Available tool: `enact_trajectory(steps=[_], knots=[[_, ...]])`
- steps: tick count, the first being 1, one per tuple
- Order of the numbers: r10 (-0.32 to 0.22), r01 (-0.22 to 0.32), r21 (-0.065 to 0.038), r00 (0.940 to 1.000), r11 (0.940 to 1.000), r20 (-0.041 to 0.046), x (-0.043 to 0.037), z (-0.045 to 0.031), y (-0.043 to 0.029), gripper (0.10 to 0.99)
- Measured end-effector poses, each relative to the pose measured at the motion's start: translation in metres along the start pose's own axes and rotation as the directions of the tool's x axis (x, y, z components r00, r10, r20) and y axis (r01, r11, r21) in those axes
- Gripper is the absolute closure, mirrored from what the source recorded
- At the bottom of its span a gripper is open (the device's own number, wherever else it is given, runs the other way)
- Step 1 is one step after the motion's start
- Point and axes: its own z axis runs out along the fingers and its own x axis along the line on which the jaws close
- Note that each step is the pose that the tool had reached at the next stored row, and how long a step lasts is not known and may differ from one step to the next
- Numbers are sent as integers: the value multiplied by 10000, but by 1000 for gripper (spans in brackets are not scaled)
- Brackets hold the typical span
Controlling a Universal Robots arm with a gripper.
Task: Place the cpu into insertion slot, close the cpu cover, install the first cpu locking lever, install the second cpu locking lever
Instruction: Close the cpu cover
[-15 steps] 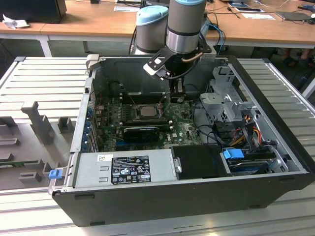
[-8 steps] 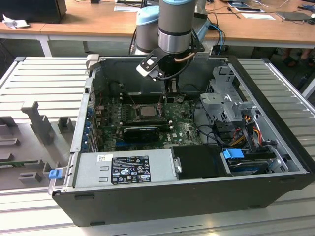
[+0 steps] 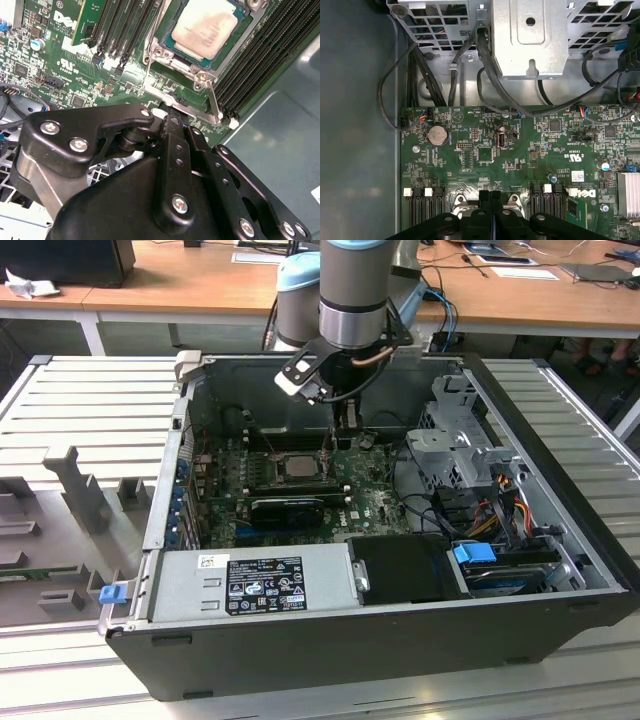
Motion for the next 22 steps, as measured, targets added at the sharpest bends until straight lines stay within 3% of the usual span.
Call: enact_trajectory(steps=[5, 17, 22], knots=[[3, -3, 55, 10000, 10000, -24, 0, -1, -36, 980], [3, -3, 54, 10000, 10000, -27, -4, 0, -171, 980], [-1, 1, 58, 10000, 10000, -26, -6, 87, -199, 980]])
